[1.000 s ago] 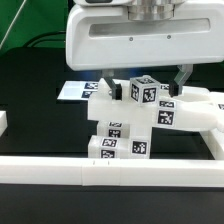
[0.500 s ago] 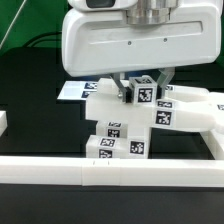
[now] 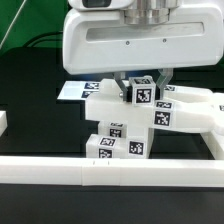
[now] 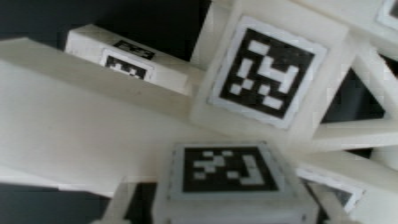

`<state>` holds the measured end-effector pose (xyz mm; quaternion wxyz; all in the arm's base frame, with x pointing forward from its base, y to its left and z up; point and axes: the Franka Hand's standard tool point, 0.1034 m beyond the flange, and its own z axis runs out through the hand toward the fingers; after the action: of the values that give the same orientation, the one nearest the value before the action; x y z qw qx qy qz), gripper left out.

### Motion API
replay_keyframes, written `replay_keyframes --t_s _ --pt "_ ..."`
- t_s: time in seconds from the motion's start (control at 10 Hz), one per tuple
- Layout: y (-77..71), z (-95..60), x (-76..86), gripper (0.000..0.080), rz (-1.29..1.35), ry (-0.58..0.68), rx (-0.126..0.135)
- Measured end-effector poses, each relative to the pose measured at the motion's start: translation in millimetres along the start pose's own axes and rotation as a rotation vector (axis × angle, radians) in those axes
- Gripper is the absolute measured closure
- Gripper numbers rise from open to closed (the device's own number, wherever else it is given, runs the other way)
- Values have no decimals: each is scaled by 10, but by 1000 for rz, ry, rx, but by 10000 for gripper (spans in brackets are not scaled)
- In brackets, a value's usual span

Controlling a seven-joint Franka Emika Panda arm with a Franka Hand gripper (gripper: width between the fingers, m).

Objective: Assemble chair

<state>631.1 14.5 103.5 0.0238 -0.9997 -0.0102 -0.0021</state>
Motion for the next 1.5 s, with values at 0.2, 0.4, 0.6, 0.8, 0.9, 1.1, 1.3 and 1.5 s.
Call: replay_keyframes --t_s 0.2,0.4,0.6,0.8,0.9,1.1,1.3,1.5 --pt "25 -2 15 534 161 12 8" --pt "8 -1 18 533 311 13 9" --pt "-1 -1 32 533 442 22 15" --pt "-13 -1 34 532 561 21 22" --pt "-19 -1 34 532 634 20 24" --pt "-40 -1 39 532 804 18 36" --pt "-153 4 41 532 1012 17 41" --pt "-209 7 56 532 1162 20 52"
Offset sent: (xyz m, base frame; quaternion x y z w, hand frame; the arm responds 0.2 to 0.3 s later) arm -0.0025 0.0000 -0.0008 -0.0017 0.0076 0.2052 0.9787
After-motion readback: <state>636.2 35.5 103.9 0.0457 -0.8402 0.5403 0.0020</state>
